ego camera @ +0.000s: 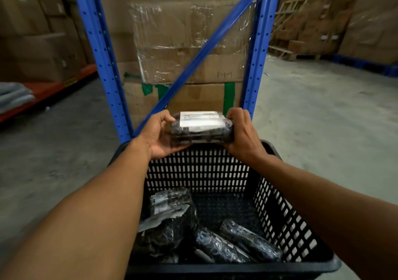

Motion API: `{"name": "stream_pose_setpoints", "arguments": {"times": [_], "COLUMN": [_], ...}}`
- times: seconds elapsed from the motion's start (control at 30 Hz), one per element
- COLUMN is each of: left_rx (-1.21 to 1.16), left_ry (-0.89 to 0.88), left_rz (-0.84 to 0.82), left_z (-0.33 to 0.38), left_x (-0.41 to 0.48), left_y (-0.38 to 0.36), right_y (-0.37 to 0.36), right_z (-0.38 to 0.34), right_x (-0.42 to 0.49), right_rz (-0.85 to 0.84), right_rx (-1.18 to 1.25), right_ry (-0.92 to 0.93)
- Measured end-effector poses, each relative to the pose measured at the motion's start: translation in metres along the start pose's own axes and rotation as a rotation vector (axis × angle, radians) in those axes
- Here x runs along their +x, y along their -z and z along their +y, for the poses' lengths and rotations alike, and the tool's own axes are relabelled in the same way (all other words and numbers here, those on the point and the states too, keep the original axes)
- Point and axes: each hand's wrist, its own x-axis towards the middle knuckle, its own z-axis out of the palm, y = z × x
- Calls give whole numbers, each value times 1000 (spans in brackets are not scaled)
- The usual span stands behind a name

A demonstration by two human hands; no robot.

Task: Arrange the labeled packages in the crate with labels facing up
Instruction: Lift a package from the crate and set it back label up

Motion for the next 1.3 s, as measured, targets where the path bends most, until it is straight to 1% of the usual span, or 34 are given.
{"name": "stream_pose_setpoints", "arguments": {"times": [0.07, 0.13, 0.17, 0.2, 0.27, 0.3, 0.33, 0.4, 0.5, 0.6, 0.73, 0.83, 1.0, 1.13, 1.2, 1.3], "left_rx": [29, 37, 48, 60, 79, 89, 109, 194, 415, 634, 767, 807, 733, 825, 874, 939], "left_ry": [-74, -181, -210, -216, -175, -145, -111, -1, 165, 230, 216, 235, 351, 430, 448, 438], "left_rz": [-40, -38, -22, 0, 33, 41, 42, 31, 55, 77, 120, 156, 143, 271, 327, 401], "left_z": [-4, -7, -9, -11, -18, -23, -27, -34, -40, -52, -72, -90, -121, -157, -178, -194], "left_x": [0, 3, 6, 9, 13, 14, 15, 14, 16, 22, 41, 57, 77, 93, 100, 110], "left_y": [4, 6, 9, 11, 16, 17, 17, 13, 4, -6, -21, -29, -33, -28, -27, -25], "right_y": [-3, -6, -8, -8, -7, -7, -6, -6, -4, 2, 9, 7, -9, -36, -51, -68], "right_z": [7, 11, 14, 15, 13, 12, 12, 10, 13, 22, 34, 45, 67, 86, 95, 105], "right_x": [1, 3, 6, 10, 16, 17, 17, 12, 1, -11, -25, -37, -62, -83, -90, -93], "right_rz": [-56, -118, -118, -108, -119, -173, -246, -362, -461, -464, -419, -413, -417, -542, -610, -641], "right_rx": [5, 19, 62, 169, 515, 644, 690, 673, 614, 584, 505, 430, 331, 318, 253, 123], "right_ry": [-57, -203, -305, -434, -719, -819, -858, -839, -826, -858, -905, -968, -1058, -1193, -1214, -1211]}}
